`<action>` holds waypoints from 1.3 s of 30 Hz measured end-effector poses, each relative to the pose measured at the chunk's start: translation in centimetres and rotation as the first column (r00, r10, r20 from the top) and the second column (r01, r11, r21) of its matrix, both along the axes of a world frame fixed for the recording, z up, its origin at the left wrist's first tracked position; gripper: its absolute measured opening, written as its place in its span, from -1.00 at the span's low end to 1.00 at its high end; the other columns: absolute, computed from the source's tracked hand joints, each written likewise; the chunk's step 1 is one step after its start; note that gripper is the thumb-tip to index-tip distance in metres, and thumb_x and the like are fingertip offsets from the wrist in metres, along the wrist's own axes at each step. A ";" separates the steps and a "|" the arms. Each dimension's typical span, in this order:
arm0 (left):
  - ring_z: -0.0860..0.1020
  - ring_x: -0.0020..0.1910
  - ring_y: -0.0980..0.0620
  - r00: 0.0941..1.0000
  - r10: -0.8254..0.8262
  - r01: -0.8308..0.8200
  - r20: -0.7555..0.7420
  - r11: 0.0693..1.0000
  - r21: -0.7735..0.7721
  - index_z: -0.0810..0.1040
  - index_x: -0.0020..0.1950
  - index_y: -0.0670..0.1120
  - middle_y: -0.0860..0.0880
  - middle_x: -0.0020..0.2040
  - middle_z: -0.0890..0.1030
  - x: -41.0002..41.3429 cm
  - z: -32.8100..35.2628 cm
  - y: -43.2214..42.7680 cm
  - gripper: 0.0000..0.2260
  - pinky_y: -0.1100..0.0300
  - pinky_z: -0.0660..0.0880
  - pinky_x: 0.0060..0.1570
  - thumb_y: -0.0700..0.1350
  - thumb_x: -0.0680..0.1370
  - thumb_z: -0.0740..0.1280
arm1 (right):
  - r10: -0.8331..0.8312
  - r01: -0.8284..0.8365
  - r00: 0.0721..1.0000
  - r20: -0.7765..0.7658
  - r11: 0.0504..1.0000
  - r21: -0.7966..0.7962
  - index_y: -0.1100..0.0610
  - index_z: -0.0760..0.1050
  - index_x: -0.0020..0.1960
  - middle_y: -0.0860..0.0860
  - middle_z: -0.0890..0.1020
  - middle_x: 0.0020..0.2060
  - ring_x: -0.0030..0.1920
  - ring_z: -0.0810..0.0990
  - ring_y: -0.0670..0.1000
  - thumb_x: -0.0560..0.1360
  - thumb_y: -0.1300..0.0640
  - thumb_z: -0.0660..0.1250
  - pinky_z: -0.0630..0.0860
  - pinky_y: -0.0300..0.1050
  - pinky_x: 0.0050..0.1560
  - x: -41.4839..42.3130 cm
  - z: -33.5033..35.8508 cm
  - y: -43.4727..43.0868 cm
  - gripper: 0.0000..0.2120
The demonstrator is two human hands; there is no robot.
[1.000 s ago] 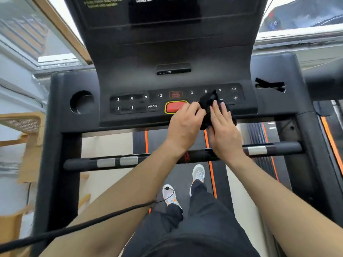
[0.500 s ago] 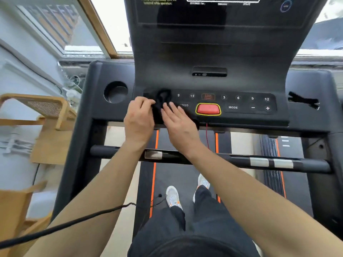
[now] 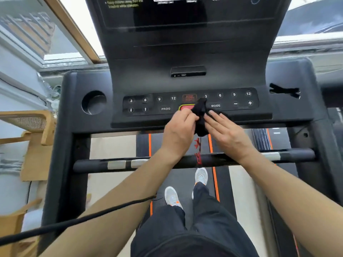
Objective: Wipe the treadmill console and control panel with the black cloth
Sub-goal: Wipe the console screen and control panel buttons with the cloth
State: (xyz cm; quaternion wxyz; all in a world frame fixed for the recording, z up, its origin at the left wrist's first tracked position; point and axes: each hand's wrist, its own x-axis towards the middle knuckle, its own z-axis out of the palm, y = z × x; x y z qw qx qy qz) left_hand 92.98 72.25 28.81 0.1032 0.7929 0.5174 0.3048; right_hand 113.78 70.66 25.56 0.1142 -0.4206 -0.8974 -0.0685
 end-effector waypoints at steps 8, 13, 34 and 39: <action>0.49 -0.15 -0.11 0.952 -0.234 0.238 -0.196 0.971 -0.002 0.62 -0.06 -0.14 -0.09 -0.12 0.54 8.5 1.9 2.8 -0.89 0.01 0.51 -0.50 -0.30 0.46 0.45 | -0.511 0.503 0.831 -0.219 0.859 -0.094 0.33 0.49 0.36 0.23 0.53 0.37 0.40 0.48 0.26 0.66 0.27 0.06 0.45 0.25 0.37 6.8 1.3 -1.3 -0.63; 0.53 -0.08 -0.13 0.980 -0.130 0.134 -0.153 0.991 0.014 0.63 0.08 -0.15 -0.10 -0.04 0.57 1.0 1.9 2.7 -0.86 -0.05 0.57 -0.34 -0.27 0.53 0.40 | -0.611 0.526 0.716 -0.339 0.790 -0.315 0.29 0.52 0.35 0.21 0.52 0.38 0.43 0.45 0.25 0.55 0.25 0.14 0.27 0.16 0.49 -2.0 3.3 1.3 -0.59; 0.56 0.13 -0.13 0.990 0.111 -0.128 -0.092 0.970 -0.205 0.64 0.15 -0.05 -0.06 0.09 0.62 -0.7 4.4 7.6 -0.83 0.01 0.50 0.04 -0.17 0.61 0.29 | -0.594 0.524 0.800 -0.080 0.758 -0.388 0.17 0.46 0.43 0.07 0.39 0.51 0.51 0.34 0.14 0.67 0.13 0.16 0.25 0.10 0.46 -3.1 6.4 5.1 -0.64; 0.50 0.13 -0.21 0.943 -0.153 0.079 -0.297 0.966 -0.246 0.61 0.15 -0.13 -0.13 0.15 0.56 9.0 5.1 6.1 -0.80 -0.07 0.52 -0.01 -0.16 0.59 0.27 | -0.787 0.708 0.608 -0.102 0.596 -0.379 0.13 0.44 0.42 0.04 0.39 0.52 0.50 0.36 0.10 0.62 0.16 0.15 0.44 0.08 0.36 1.0 5.9 1.0 -0.62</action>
